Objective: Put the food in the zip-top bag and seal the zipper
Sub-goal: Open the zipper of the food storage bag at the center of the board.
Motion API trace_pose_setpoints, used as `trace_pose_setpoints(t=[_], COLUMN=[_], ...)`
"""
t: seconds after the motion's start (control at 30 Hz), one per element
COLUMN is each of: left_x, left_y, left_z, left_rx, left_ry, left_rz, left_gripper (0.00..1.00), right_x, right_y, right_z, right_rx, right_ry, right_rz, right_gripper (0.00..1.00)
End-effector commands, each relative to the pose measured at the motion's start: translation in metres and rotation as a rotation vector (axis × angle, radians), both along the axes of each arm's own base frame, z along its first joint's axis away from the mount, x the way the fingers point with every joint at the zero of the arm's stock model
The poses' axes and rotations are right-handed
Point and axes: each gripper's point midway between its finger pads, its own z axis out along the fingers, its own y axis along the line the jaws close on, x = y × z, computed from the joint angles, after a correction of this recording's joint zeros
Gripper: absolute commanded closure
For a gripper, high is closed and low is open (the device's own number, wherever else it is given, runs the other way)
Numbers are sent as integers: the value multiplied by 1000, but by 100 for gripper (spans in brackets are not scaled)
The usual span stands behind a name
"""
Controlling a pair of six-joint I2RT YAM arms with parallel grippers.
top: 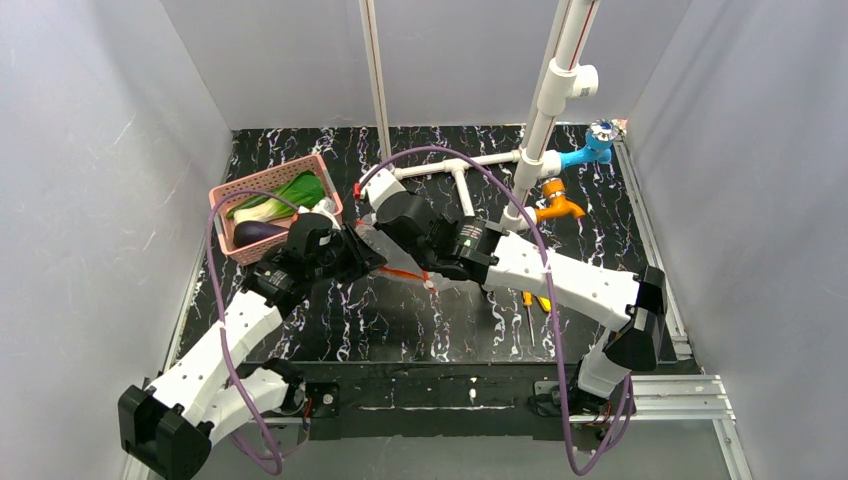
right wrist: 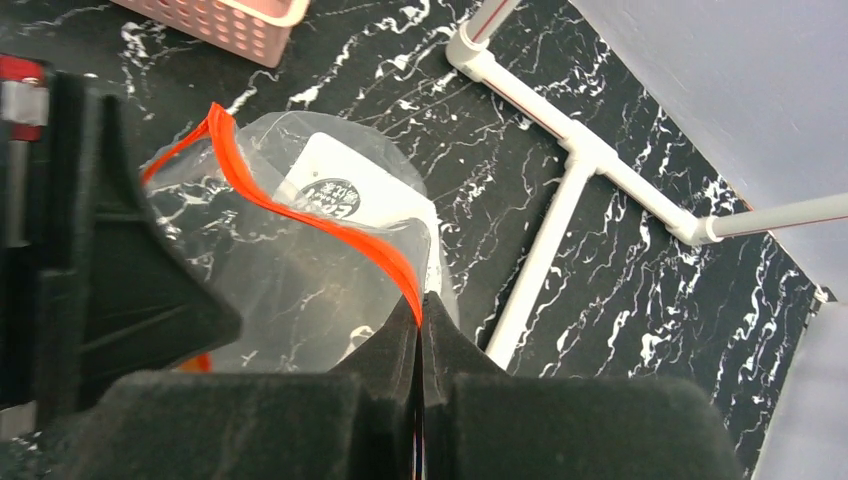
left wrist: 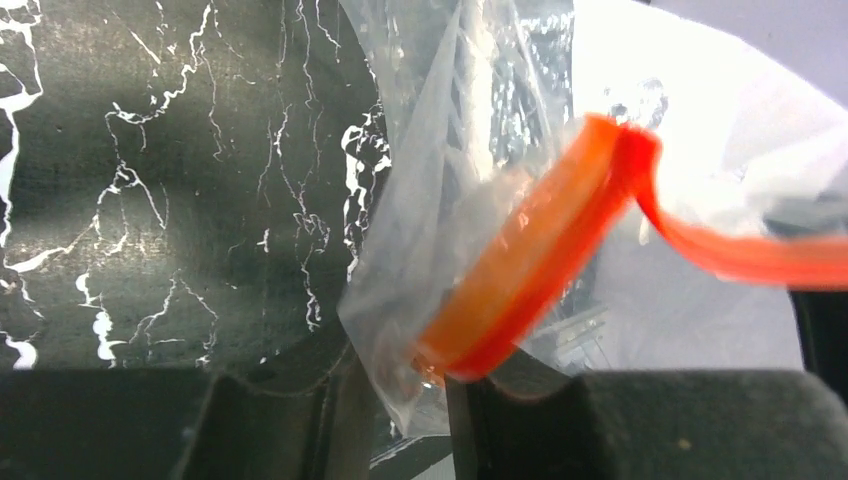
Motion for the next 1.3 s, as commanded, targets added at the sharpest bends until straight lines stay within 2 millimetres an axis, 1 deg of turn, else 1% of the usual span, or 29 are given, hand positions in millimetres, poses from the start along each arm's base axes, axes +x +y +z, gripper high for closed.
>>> trace_pose_setpoints(t=[0.0, 0.1, 0.23, 0.3, 0.47, 0.57, 0.63, 0.7, 0.8, 0.9, 1.0, 1.1, 1.2, 1.27], left_x=[3, 2, -1, -3, -9, -8, -9, -10, -14, -14, -16, -20, -26, -28], left_y=[-3, -4, -12, -13, -13, -18, -21, -23, -21, -18, -13, -8, 3, 10], left_z=[20, 19, 20, 19, 20, 29, 30, 26, 12, 4, -2, -7, -14, -16], left_rx=[-35, -64, -102, -104, -116, -150, -163, -163, -141, -115, -74, -53, 0, 19], left_ry=[-46, -53, -53, -43, -57, -91, -84, -70, -26, -16, -11, -13, -8, -13], left_rz=[5, 8, -24, -42, -60, -81, -91, -102, -100, -98, -96, -99, -83, -65], left_gripper=[64, 50, 38, 31, 20, 18, 21, 22, 24, 29, 43, 59, 70, 75], right_x=[-4, -7, -5, -5, -5, -5, -5, -2, 1, 2, 6, 16, 25, 28], right_y=[5, 9, 9, 10, 16, 20, 20, 19, 19, 20, 19, 12, 0, -8], right_z=[15, 7, 0, -1, -7, -10, -9, -6, 1, 6, 10, 15, 19, 20], right_rx=[52, 48, 24, 25, 18, 25, 29, 29, 43, 53, 42, 31, 36, 51], right_ry=[-2, 15, 20, 19, 31, 48, 45, 29, 12, -2, -22, -44, -49, -43], right_rz=[-21, -3, -9, -10, 1, -3, -5, -14, -27, -21, -23, -49, -75, -81], right_gripper=[99, 99, 99, 99, 99, 99, 99, 99, 99, 99, 99, 99, 99, 99])
